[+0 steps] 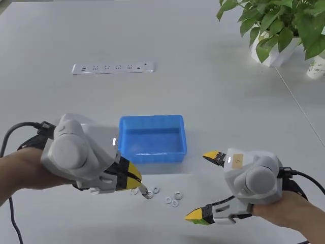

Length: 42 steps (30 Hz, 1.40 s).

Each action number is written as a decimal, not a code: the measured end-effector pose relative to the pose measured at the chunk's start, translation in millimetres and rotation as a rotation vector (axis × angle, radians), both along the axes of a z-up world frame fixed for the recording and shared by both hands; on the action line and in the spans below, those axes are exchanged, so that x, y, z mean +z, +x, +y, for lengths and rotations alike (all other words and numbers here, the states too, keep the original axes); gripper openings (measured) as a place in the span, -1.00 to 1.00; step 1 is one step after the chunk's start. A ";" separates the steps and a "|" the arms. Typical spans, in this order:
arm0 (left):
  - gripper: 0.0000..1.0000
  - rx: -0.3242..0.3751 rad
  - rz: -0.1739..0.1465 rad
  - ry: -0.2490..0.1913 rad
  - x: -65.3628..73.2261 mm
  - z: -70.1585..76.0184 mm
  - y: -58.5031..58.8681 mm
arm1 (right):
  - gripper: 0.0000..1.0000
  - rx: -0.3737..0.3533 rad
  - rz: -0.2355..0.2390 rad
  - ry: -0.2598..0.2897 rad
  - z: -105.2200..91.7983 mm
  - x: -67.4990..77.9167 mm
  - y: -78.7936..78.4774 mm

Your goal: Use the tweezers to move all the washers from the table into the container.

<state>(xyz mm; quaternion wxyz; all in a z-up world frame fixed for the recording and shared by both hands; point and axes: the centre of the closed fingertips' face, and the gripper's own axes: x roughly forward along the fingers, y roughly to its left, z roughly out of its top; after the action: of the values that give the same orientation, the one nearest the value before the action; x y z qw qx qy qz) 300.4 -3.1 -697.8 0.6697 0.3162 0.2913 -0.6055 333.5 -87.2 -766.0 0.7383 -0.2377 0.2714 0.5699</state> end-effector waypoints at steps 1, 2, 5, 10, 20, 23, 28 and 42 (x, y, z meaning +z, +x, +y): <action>-0.91 -0.001 0.003 0.002 -0.9 0.3 0.2 | 0.79 -0.001 0.001 0.000 -0.3 -0.1 0.0; -0.91 -0.004 0.002 0.006 -1.8 0.7 0.3 | 0.79 -0.002 0.001 0.000 -0.6 -0.3 0.0; -0.91 -0.006 0.006 0.005 -2.4 0.6 1.1 | 0.79 -0.007 0.000 0.001 -1.9 -0.1 0.6; -0.91 -0.004 0.009 0.000 -2.0 -1.3 2.6 | 0.79 -0.008 0.000 0.003 -2.8 0.0 0.8; -0.91 0.008 0.023 -0.007 -2.3 -2.5 5.4 | 0.80 -0.031 -0.005 0.036 -3.6 7.7 5.1; -0.91 0.012 0.024 -0.007 -2.2 -2.3 6.0 | 0.81 -0.048 -0.008 0.073 -3.2 16.7 7.6; -0.91 0.015 0.029 -0.009 -2.3 -2.2 6.4 | 0.84 -0.060 -0.013 0.113 -1.9 25.7 10.5; -0.91 0.017 0.038 -0.012 -2.8 -1.7 6.6 | 0.70 -0.001 -0.024 0.127 12.8 29.2 5.6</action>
<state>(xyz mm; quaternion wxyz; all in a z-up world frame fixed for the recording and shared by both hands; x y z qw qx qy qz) 306.9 -4.8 -700.6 0.6712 0.2980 0.3031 -0.6074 339.0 -74.5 -736.8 0.7553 -0.1969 0.2258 0.5829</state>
